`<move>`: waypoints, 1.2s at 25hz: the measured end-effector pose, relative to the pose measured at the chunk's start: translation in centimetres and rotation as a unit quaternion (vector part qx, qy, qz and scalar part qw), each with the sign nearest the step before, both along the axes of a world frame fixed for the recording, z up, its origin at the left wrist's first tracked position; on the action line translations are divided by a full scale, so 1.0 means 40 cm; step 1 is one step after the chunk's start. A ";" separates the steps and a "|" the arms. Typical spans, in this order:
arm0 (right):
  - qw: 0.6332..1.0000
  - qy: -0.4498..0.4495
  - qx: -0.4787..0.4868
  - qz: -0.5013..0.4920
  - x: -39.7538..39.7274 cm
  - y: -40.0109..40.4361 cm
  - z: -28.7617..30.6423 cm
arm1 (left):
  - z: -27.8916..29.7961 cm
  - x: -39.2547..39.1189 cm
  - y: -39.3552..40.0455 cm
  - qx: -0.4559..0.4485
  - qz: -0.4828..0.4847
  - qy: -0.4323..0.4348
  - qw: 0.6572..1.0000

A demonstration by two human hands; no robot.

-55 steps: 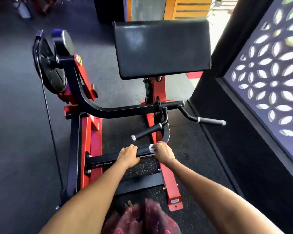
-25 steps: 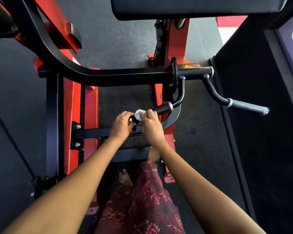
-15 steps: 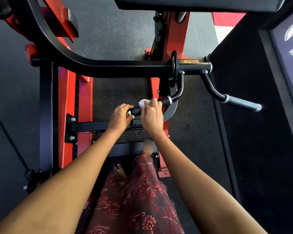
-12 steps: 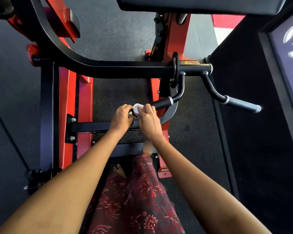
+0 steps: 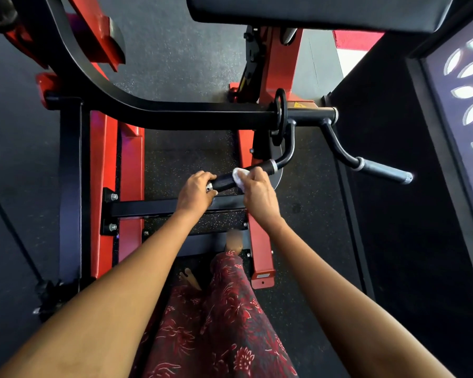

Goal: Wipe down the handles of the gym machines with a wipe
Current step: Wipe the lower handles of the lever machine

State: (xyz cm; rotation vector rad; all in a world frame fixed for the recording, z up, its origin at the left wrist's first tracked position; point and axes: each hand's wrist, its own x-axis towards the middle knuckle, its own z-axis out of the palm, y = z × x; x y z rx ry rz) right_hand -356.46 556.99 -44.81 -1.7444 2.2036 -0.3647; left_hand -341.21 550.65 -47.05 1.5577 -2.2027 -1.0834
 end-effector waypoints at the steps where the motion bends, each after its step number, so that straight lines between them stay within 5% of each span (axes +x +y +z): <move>1: 0.999 -0.010 0.000 -0.049 -0.032 0.004 0.008 | 0.001 0.000 0.001 0.000 -0.001 0.002 1.000; 5: 0.979 0.025 0.023 -0.203 -0.097 -0.059 0.022 | 0.000 0.003 -0.001 0.004 -0.004 0.007 1.000; 10: 0.998 0.042 0.022 -0.029 -0.072 -0.022 0.025 | 0.001 0.004 0.000 0.007 -0.006 0.008 1.000; 14: 0.989 0.045 0.031 -0.137 -0.059 -0.070 0.030 | 0.000 0.003 0.002 0.008 0.000 0.003 1.000; 19: 0.997 0.015 0.041 0.069 0.057 -0.032 0.010 | -0.001 0.004 0.003 0.001 0.001 0.001 1.000; 23: 0.996 0.040 0.033 -0.079 0.008 -0.047 0.011 | 0.006 0.001 0.002 0.009 0.009 0.003 1.000; 28: 0.992 0.017 0.046 0.113 0.098 -0.038 0.004 | 0.007 0.013 -0.007 0.006 -0.017 -0.001 1.000; 30: 0.994 0.020 0.035 0.101 0.050 -0.033 -0.002 | 0.007 0.023 -0.011 0.022 -0.034 0.010 0.999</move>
